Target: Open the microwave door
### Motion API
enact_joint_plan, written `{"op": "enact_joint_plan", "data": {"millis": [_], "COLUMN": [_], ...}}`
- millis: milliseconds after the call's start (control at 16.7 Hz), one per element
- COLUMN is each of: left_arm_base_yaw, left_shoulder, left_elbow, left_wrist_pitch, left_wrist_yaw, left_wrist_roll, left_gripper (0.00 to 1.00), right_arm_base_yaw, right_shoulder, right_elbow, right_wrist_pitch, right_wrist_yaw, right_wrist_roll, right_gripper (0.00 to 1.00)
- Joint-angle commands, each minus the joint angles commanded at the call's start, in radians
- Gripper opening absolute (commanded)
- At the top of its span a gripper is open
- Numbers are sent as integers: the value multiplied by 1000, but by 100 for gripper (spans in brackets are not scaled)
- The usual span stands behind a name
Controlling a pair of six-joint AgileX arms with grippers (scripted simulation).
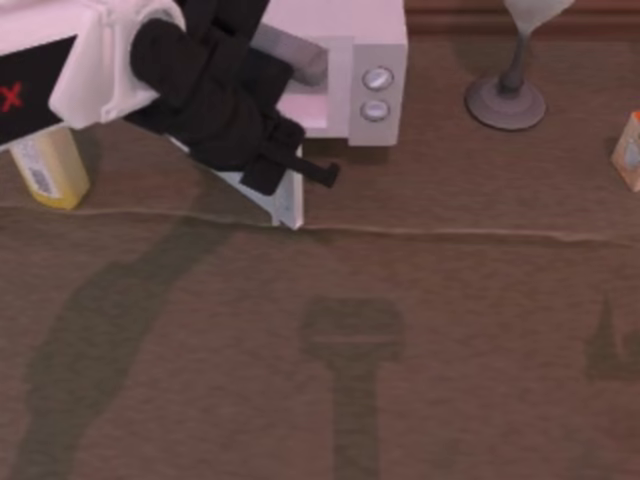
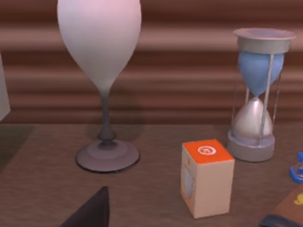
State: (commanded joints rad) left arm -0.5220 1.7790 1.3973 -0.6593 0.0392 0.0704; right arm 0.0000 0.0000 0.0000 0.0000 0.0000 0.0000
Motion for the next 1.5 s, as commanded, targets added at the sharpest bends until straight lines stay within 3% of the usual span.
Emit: {"op": "enact_joint_plan", "data": {"millis": [240, 660, 1500], "left_arm_base_yaw": [-1, 53, 53], "left_shoulder": [-5, -58, -59], "left_elbow": [-7, -67, -68], "left_wrist_pitch": [1, -3, -3], "left_wrist_yaw": [14, 84, 85], "left_wrist_roll": [12, 145, 147], "left_gripper": [0, 0, 0], "right_arm_base_yaw": [0, 0, 0], "right_shoulder": [0, 0, 0], "right_elbow": [0, 0, 0], "right_wrist_pitch": [0, 0, 0], "right_wrist_yaw": [0, 0, 0], "right_wrist_roll": [0, 0, 0], "right_gripper": [100, 100, 100]}}
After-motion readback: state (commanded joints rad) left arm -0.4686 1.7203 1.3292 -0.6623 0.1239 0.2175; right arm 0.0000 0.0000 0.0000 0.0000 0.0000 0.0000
